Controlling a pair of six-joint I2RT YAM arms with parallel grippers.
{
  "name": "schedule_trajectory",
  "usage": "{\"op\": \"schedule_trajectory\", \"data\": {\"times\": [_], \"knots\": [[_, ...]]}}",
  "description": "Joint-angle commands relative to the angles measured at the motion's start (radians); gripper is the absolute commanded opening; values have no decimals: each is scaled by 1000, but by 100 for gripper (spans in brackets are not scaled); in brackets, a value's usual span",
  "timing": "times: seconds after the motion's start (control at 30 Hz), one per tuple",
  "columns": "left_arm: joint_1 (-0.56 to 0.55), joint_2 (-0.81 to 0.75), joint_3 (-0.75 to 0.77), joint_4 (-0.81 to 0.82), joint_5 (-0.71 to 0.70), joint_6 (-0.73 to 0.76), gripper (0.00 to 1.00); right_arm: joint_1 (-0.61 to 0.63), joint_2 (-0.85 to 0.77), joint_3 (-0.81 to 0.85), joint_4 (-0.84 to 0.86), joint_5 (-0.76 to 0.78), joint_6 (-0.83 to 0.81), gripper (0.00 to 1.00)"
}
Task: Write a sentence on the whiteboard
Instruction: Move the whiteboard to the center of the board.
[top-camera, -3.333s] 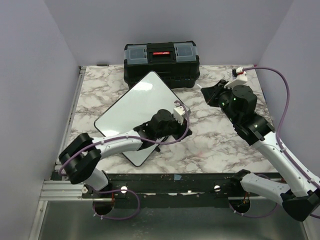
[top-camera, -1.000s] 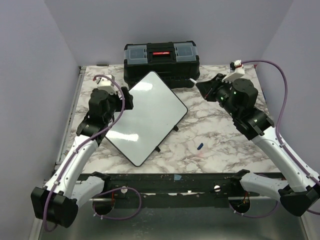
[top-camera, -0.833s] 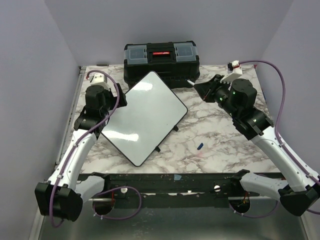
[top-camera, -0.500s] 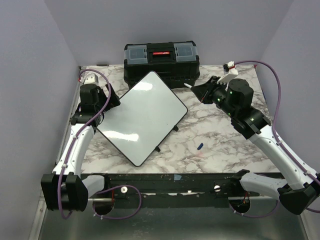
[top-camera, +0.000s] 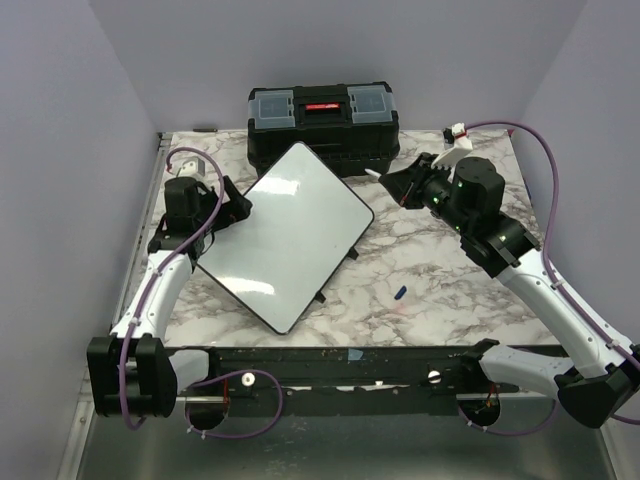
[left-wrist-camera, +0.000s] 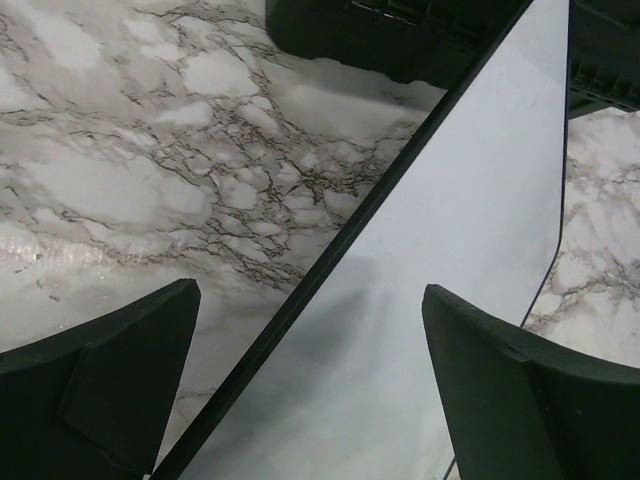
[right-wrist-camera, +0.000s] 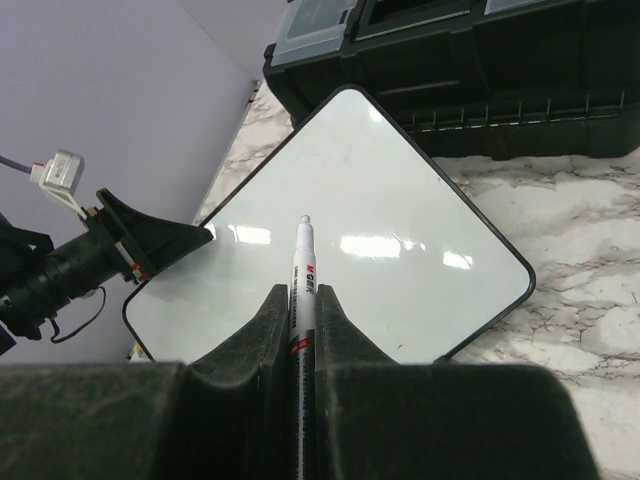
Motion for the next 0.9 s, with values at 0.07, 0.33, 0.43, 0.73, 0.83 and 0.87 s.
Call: {"op": "schedule_trajectory", "data": {"times": [0.07,0.33,0.43,0.73,0.83,0.87], "knots": [[-45,-5,-51,67,141,-41,93,-5,-2,-18,12,-17,-3,1],[-165,41,-41,154,186,-41,88,-4,-12,-30,9,-14,-8,1],[-222,65,-43,189,190,-51,86,-4,-16,-36,7,-14,-7,1],[-316,173,-2,323,266,-86,81,-4,-29,-45,-3,26,-18,1],[-345,206,41,329,265,-91,80,-4,-34,-46,-6,33,-22,1],[-355,217,61,325,265,-92,80,-6,-36,-47,-8,37,-24,1]]}}
